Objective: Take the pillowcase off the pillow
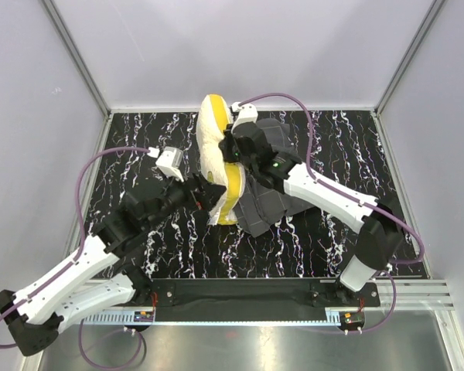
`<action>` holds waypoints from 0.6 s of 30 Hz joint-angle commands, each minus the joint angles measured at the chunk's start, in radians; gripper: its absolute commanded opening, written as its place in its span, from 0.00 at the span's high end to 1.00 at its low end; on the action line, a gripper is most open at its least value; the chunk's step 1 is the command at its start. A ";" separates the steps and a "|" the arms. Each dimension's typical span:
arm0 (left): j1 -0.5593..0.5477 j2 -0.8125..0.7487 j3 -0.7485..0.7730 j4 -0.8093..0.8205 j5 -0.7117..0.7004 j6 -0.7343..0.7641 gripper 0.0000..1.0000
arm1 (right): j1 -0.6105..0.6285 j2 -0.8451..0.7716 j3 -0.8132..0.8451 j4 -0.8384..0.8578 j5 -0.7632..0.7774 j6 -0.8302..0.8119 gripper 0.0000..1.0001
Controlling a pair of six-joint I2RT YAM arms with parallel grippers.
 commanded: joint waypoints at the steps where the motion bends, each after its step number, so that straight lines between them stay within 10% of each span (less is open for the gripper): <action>1: -0.022 0.018 -0.025 0.035 -0.026 -0.014 0.01 | 0.044 0.041 0.078 -0.015 0.089 0.037 1.00; 18: -0.175 0.207 0.067 -0.100 -0.381 0.001 0.01 | 0.153 0.119 0.153 -0.052 0.158 0.030 1.00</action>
